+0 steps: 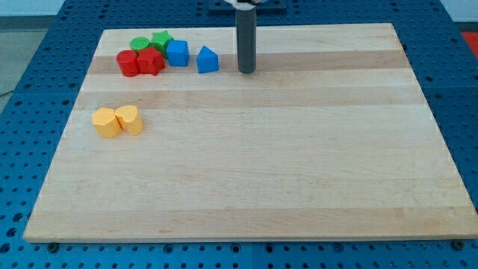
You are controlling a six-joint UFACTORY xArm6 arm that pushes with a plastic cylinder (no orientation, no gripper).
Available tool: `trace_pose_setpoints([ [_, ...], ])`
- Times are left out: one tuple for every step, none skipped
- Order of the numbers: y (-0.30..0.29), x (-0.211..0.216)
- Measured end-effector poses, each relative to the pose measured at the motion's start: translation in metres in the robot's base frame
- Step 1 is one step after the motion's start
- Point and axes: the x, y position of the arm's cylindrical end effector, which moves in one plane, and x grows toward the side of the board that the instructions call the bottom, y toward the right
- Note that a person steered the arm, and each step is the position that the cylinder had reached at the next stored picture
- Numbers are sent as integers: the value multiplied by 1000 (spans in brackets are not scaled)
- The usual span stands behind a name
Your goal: Move the blue triangle bottom right to the blue cube
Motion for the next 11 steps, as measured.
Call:
trace_pose_setpoints([
  [-15,-14],
  [-45,-14],
  [-64,-14],
  [-75,-14],
  [-72,-14],
  [-72,-14],
  [-74,-14],
  [-74,-14],
  [-74,-5],
  [-87,-1],
  [-102,10],
])
